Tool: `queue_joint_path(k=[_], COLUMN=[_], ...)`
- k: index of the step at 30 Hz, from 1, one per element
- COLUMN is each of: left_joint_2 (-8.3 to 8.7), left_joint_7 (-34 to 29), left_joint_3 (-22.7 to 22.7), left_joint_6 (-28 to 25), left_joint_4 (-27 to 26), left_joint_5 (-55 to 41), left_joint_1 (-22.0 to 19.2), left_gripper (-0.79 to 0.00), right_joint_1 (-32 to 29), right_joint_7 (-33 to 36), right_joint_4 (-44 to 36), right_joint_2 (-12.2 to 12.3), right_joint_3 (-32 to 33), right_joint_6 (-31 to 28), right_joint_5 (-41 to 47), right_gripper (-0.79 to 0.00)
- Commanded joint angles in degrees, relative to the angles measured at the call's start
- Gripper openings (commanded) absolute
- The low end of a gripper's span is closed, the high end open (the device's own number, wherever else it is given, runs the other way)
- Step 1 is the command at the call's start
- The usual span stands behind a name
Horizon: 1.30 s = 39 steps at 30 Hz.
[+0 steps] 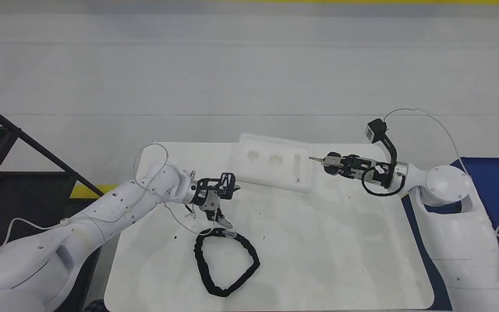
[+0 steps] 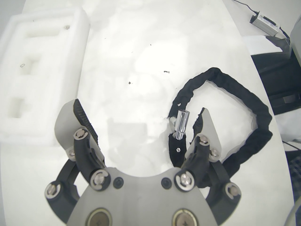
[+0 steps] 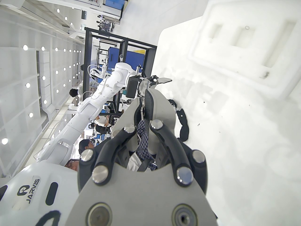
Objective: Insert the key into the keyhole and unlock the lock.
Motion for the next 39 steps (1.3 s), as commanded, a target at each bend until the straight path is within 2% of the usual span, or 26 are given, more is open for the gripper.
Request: queue_joint_path(k=[1,10,17,24,32,39], left_joint_2=[0.65,4.92,5.84,5.32,3.31,1.80], left_joint_7=[1.4,12.3,16.8,18.1,17.6,21.7], left_joint_3=[-0.7,-3.4,-4.6,-4.9,-5.1,-4.3], left_joint_6=[0.5,5.0,8.5,12.7,11.5,11.3], left_joint_4=[-0.3,-2.3,-3.0,-3.0,-0.8,1.0], left_joint_5=[0.5,6.8,10.8,16.2,21.3,27.3], left_joint_1=[1.1,8.7,12.3,14.2,12.8,12.0], left_gripper=[0.000,0.000,0.000,0.000,0.000,0.000], right_joint_1=[0.0,0.0,0.0,0.0,0.0,0.0], right_joint_7=[0.0,0.0,0.0,0.0,0.0,0.0], right_joint_4=[0.0,0.0,0.0,0.0,0.0,0.0], right_joint_2=[0.0,0.0,0.0,0.0,0.0,0.0], right_joint_3=[0.0,0.0,0.0,0.0,0.0,0.0], right_joint_6=[0.0,0.0,0.0,0.0,0.0,0.0], right_joint_5=[0.0,0.0,0.0,0.0,0.0,0.0], right_gripper=[-0.785,-0.785,-0.785,-0.785,-0.785,-0.785])
